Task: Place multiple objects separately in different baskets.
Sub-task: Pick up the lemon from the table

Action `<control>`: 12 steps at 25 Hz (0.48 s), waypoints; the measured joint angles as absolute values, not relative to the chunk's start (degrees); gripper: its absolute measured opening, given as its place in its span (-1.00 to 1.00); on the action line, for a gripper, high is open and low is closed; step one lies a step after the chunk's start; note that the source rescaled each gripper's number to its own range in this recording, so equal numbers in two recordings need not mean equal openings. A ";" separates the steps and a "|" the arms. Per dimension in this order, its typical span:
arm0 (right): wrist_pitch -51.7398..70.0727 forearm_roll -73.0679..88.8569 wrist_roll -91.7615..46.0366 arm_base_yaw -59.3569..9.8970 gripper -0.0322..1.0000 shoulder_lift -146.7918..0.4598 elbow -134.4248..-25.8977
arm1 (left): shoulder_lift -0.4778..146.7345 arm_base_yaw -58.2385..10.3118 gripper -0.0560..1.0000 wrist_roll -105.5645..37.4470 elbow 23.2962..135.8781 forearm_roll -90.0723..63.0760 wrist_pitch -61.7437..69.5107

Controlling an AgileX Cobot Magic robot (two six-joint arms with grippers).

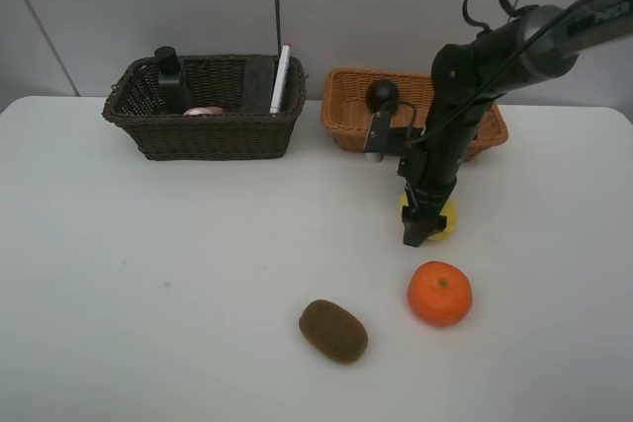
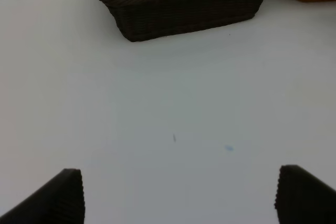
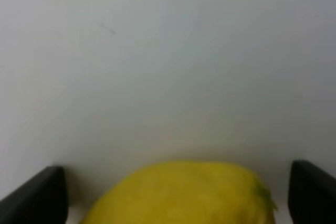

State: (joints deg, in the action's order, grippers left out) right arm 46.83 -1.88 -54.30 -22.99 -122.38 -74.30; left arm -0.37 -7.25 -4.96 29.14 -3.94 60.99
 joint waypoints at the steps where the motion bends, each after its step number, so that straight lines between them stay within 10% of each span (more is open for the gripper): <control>1: 47.02 -2.40 -54.30 -22.92 1.00 -122.38 -74.30 | -0.37 -7.25 0.88 -4.96 29.14 -3.94 60.99; 12: 47.55 -4.25 -54.30 -22.63 0.98 -122.38 -74.30 | -0.37 -7.25 0.88 -4.96 29.14 -3.94 60.99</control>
